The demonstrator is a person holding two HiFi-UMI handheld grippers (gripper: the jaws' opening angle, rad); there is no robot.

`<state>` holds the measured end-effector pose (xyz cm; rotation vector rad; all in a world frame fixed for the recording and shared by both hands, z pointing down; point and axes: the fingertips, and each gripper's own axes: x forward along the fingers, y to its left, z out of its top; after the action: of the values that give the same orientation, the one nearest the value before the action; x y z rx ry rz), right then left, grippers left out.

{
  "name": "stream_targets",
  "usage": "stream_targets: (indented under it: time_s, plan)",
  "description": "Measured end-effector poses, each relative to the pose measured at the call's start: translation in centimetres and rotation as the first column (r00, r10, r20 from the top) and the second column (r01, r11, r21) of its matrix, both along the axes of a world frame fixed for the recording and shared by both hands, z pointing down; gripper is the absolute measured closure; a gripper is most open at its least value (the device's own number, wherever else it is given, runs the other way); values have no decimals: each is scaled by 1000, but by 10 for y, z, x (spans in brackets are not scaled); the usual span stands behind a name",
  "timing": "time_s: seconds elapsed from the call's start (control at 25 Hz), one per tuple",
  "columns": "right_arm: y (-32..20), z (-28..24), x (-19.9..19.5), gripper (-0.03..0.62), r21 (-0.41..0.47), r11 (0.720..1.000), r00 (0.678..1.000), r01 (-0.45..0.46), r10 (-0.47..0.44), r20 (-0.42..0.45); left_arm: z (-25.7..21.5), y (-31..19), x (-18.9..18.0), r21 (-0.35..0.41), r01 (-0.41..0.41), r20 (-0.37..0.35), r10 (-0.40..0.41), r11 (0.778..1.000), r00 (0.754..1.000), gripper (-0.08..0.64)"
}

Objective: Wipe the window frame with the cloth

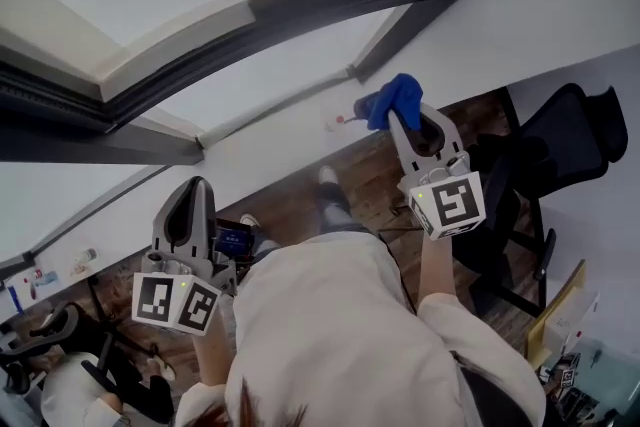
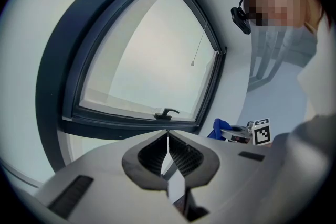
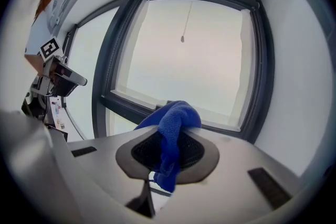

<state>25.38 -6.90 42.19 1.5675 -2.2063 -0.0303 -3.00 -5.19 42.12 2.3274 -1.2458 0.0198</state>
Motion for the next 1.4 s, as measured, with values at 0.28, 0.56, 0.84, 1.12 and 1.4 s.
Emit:
stream_targets:
  time_s: [0.28, 0.56, 0.84, 1.12, 1.4]
  plan:
    - [-50, -15, 91, 535, 47, 993, 994, 105, -104, -27, -7, -34, 104, 35, 82, -28, -81, 996, 996, 549]
    - [-77, -49, 147, 535, 156, 977, 990, 142, -136, -46, -15, -30, 179, 41, 55, -44, -54, 998, 998, 549]
    - [-126, -149, 169, 535, 350, 930, 993, 109, -83, -89, -22, -37, 196, 43, 20, -52, -18, 999, 998, 549]
    - [-181, -286, 198, 535, 540, 841, 976, -31, 141, -163, 10, -37, 184, -16, -54, 26, 54, 998, 998, 549]
    - [-238, -401, 240, 535, 686, 716, 877, -130, 405, -257, -10, -48, 190, 25, -72, -8, 72, 997, 997, 549]
